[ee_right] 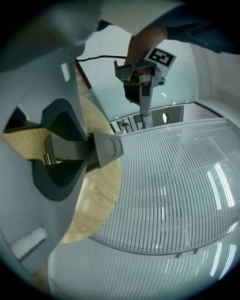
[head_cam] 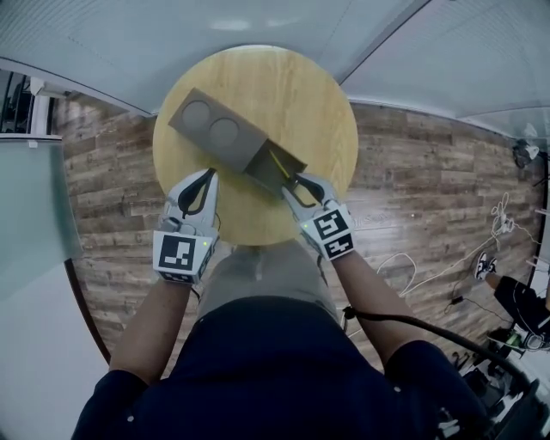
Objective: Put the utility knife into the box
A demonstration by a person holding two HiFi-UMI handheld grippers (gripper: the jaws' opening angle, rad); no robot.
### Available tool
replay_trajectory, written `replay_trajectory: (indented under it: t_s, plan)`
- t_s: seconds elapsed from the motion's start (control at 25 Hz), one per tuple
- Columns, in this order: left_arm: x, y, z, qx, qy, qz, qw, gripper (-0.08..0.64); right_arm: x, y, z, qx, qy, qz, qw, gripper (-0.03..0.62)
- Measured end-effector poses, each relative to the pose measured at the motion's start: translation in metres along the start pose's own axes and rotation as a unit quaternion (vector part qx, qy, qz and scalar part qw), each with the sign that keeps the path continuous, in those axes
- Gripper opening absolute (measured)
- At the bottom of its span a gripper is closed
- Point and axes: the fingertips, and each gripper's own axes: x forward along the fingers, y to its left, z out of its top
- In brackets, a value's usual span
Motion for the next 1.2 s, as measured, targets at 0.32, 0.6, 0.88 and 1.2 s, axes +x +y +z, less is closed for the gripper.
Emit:
replay_trajectory:
  t_s: [0.32,0.6,0.88,1.2]
  plan:
    - [-0.018,-0.005,0.031,0.028,-0.035,-0.013,0.9989,0.003,-0.028,0.006,0.024,-0.005,-0.029,-0.031,0.999,0.13]
    - [-0.042,0.003,0.048,0.045,-0.043,-0.016,0.9979,0.003,-0.052,0.013,0.048,-0.015,-0.043,-0.048,0.998,0.13]
    - [-0.068,0.005,0.059,0.048,-0.069,-0.017,0.9964,0.003,-0.078,0.028,0.057,0.007,-0.067,-0.068,0.995,0.126]
    - [-0.089,0.007,0.074,0.046,-0.101,-0.013,0.9937,0.003,-0.113,0.044,0.075,-0.011,-0.098,-0.089,0.991,0.1]
